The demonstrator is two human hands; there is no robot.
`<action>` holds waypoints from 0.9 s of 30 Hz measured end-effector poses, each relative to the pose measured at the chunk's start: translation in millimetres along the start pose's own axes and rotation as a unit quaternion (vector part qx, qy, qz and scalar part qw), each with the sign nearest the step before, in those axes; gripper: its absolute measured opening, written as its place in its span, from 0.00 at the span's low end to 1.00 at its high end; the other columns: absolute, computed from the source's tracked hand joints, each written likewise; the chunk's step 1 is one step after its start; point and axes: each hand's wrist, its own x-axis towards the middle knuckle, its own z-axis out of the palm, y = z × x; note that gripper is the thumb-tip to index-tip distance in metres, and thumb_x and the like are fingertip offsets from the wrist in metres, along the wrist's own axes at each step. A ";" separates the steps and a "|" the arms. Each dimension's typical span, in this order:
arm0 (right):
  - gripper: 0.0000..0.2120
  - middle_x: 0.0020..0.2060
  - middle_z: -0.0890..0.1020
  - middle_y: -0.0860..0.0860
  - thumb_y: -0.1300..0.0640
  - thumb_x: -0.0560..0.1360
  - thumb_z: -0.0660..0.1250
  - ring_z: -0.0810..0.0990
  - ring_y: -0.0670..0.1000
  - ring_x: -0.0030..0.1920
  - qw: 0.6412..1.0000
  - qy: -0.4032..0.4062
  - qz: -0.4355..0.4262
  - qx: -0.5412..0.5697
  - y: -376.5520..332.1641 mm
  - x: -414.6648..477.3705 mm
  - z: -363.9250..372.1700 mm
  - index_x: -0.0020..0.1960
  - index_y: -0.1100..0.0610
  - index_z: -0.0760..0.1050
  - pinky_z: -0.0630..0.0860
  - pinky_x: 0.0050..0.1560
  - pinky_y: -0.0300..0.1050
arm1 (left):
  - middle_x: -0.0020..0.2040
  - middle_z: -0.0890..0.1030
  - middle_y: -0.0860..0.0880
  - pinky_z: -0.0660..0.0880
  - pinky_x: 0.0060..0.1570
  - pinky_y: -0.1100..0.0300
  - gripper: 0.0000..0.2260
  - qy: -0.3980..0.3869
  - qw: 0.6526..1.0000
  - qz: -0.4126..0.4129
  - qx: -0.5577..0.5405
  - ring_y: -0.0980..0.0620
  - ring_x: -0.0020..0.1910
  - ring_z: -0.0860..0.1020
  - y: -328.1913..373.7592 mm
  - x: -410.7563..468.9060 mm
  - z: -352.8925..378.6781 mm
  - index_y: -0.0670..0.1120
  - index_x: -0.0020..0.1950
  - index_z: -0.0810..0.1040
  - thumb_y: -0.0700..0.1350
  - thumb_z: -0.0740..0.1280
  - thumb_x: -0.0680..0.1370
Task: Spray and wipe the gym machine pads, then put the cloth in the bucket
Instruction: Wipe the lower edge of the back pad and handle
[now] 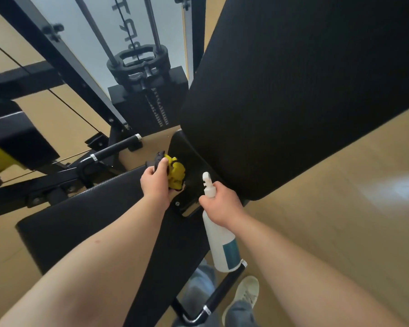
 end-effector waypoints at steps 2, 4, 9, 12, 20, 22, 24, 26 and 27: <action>0.07 0.46 0.79 0.48 0.50 0.78 0.66 0.77 0.48 0.43 1.000 -0.007 0.011 0.014 14.8 -10.7 -6.2 0.55 0.50 0.73 0.70 0.39 0.44 | 0.52 0.81 0.48 0.79 0.50 0.51 0.09 -0.008 1.000 0.015 0.026 0.48 0.53 0.80 -8.4 -5.0 4.7 0.51 0.48 0.78 0.55 0.69 0.80; 0.12 0.47 0.79 0.48 0.50 0.78 0.66 0.77 0.48 0.45 0.999 -0.031 0.016 0.010 28.5 -23.5 -14.4 0.61 0.48 0.72 0.71 0.40 0.45 | 0.50 0.80 0.49 0.74 0.47 0.54 0.10 -0.009 0.999 0.025 0.042 0.50 0.51 0.78 -18.6 -13.0 11.3 0.50 0.47 0.77 0.56 0.69 0.80; 0.07 0.43 0.78 0.49 0.50 0.77 0.67 0.74 0.48 0.40 0.999 -0.026 0.007 -0.020 56.0 -50.1 -26.5 0.48 0.52 0.71 0.68 0.36 0.45 | 0.53 0.77 0.51 0.75 0.63 0.47 0.16 0.011 1.000 0.007 0.006 0.49 0.55 0.77 -45.6 -38.9 19.0 0.51 0.62 0.75 0.56 0.71 0.78; 0.09 0.46 0.79 0.49 0.49 0.78 0.67 0.76 0.49 0.42 0.999 -0.046 -0.002 -0.019 69.0 -62.3 -32.1 0.55 0.51 0.73 0.69 0.37 0.44 | 0.57 0.77 0.50 0.78 0.60 0.41 0.23 0.020 0.999 -0.019 -0.035 0.46 0.58 0.78 -59.5 -54.6 15.9 0.53 0.71 0.70 0.56 0.71 0.78; 0.12 0.46 0.78 0.49 0.49 0.78 0.67 0.76 0.48 0.42 0.997 -0.054 -0.011 -0.062 82.5 -67.1 -20.9 0.57 0.54 0.73 0.72 0.38 0.44 | 0.66 0.77 0.49 0.76 0.63 0.40 0.26 0.057 0.991 -0.066 -0.101 0.45 0.62 0.77 -105.1 -73.1 -5.8 0.55 0.74 0.71 0.60 0.68 0.78; 0.16 0.49 0.77 0.49 0.49 0.78 0.67 0.77 0.48 0.45 0.994 -0.087 -0.004 -0.068 83.7 -63.5 -16.7 0.63 0.52 0.69 0.73 0.42 0.46 | 0.67 0.77 0.49 0.76 0.63 0.41 0.28 0.086 0.987 -0.072 -0.116 0.45 0.63 0.77 -115.2 -71.8 -14.9 0.55 0.75 0.70 0.61 0.67 0.77; 0.19 0.50 0.77 0.48 0.48 0.78 0.68 0.78 0.49 0.46 0.992 -0.108 -0.008 -0.072 83.2 -58.2 -10.9 0.65 0.51 0.67 0.75 0.45 0.47 | 0.65 0.78 0.49 0.78 0.59 0.43 0.27 0.103 0.984 -0.070 -0.130 0.46 0.61 0.79 -124.2 -68.2 -23.5 0.55 0.75 0.70 0.61 0.67 0.78; 0.15 0.48 0.78 0.49 0.48 0.77 0.69 0.79 0.50 0.45 0.992 -0.093 -0.025 -0.082 80.8 -50.6 -2.7 0.59 0.53 0.70 0.77 0.45 0.50 | 0.61 0.79 0.49 0.80 0.54 0.46 0.24 0.107 0.982 -0.067 -0.142 0.47 0.57 0.80 -130.8 -65.0 -28.2 0.54 0.74 0.71 0.60 0.67 0.80; 0.14 0.47 0.79 0.50 0.49 0.76 0.70 0.79 0.51 0.44 0.992 -0.080 -0.035 -0.089 78.4 -46.9 1.7 0.56 0.54 0.71 0.78 0.44 0.51 | 0.60 0.79 0.49 0.80 0.52 0.47 0.24 0.105 0.981 -0.068 -0.148 0.47 0.56 0.80 -132.8 -63.7 -29.7 0.54 0.73 0.71 0.60 0.68 0.80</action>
